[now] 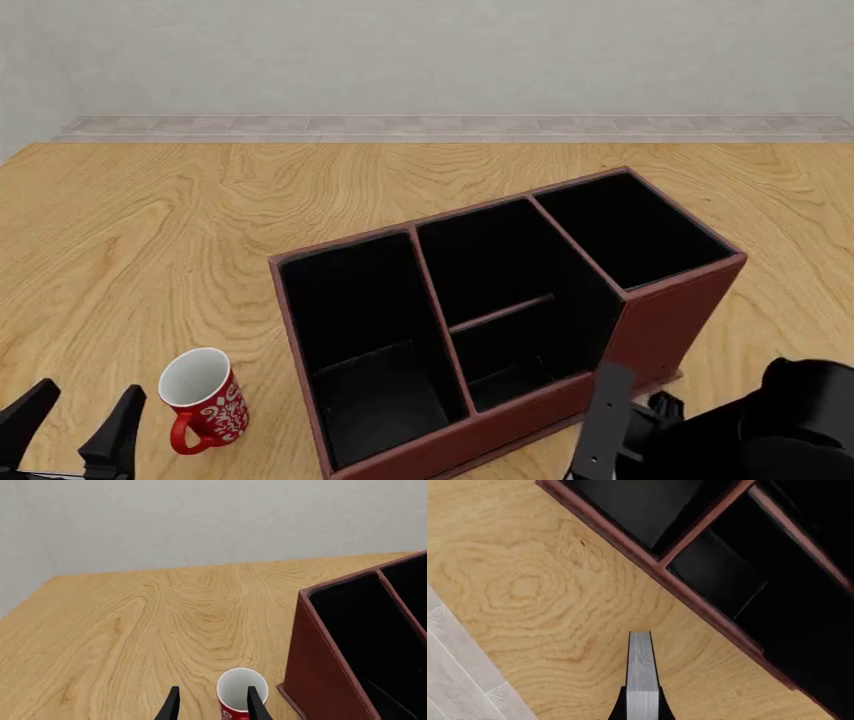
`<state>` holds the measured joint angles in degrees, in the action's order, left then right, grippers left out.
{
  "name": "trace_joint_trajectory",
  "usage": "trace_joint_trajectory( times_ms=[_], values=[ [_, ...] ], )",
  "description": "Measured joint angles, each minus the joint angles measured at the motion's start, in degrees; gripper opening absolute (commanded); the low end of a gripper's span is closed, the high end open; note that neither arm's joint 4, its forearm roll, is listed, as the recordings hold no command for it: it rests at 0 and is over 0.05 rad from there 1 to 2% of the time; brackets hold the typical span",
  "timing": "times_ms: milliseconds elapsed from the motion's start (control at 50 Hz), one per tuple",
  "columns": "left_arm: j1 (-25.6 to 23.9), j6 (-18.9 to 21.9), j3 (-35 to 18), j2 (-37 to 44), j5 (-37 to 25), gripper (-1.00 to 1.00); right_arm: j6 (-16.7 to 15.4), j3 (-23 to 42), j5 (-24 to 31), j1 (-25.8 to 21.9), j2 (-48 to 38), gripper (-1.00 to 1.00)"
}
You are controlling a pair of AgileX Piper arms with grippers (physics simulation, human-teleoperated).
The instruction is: Pick up the book and place it in the right compartment of the caddy.
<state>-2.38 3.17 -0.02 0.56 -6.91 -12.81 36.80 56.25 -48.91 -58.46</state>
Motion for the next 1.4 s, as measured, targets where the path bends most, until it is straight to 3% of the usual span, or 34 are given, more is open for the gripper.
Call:
trace_joint_trajectory(
  times_ms=[180,640,1400],
  values=[
    [-0.09,0.0,0.0,0.43,0.33,1.0,0.62,0.65,2.46,0.22,2.78,-1.0],
    [-0.73,-0.04,-0.01,2.23,2.14,1.0,-1.91,7.68,11.77,4.26,9.69,-1.0],
    [-1.65,-0.45,0.0,3.47,3.95,1.0,-4.25,18.7,13.65,4.1,10.04,-1.0]
  ],
)
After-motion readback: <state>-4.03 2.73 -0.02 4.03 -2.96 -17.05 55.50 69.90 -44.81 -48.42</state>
